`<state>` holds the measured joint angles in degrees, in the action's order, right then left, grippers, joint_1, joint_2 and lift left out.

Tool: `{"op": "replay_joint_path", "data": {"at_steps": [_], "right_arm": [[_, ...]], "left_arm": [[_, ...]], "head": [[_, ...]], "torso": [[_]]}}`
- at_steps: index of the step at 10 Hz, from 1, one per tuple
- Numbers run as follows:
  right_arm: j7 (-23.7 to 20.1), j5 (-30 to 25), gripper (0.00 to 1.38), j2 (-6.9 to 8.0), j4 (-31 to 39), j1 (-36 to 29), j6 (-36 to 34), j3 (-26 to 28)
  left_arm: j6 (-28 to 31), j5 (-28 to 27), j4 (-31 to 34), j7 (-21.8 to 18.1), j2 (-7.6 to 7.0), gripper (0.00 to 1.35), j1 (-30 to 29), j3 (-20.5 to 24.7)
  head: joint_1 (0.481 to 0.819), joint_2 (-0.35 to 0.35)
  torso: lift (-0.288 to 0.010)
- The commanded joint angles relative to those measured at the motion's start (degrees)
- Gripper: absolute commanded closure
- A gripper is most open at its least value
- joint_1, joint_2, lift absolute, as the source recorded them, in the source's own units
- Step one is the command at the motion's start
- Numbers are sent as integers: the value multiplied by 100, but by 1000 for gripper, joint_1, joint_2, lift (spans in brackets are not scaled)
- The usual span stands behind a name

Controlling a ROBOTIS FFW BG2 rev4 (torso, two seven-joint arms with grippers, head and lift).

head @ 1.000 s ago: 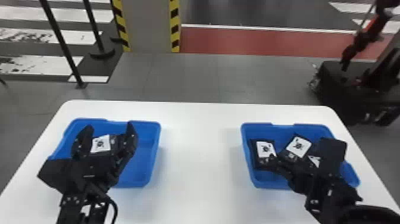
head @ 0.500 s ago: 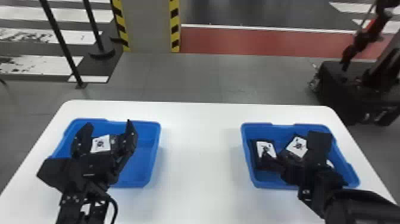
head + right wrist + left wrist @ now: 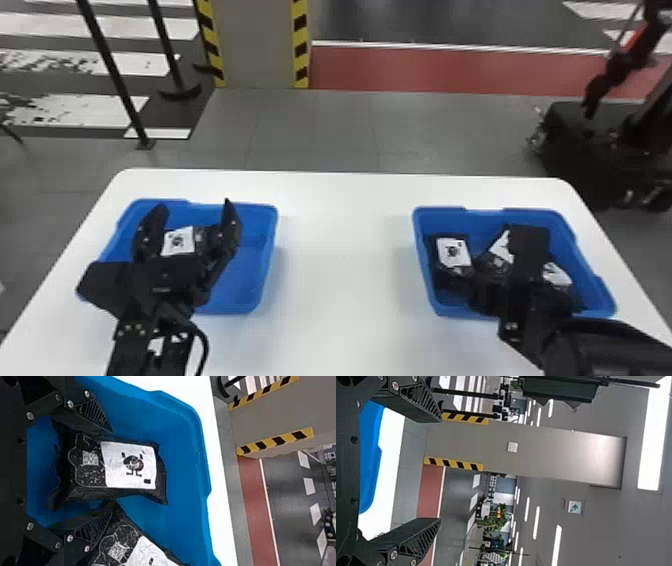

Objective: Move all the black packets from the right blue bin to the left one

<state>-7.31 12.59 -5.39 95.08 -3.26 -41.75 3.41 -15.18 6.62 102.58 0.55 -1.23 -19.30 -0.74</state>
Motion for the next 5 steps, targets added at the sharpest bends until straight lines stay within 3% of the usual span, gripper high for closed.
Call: {"op": "replay_joint_path", "data": {"at_steps": [1, 2, 3, 5], "right_arm": [[2, -29, 568, 56, 33, -25, -86, -25], [2, -37, 1023, 73, 103, -53, -57, -25], [10, 6, 1127, 91, 202, -124, -29, -7], [10, 59, 1128, 91, 441, -264, 41, -7]], "left_arm": [[13, 6, 0, -2, 0, 144, -11, 3], [13, 6, 0, -2, 0, 144, 3, 3], [27, 6, 0, -2, 0, 144, 3, -5], [41, 23, 0, -2, 0, 144, -11, 3]], "head": [[695, -1], [695, 5], [695, 6], [695, 10]], "torso": [[-110], [-110], [-110], [-110]]}}
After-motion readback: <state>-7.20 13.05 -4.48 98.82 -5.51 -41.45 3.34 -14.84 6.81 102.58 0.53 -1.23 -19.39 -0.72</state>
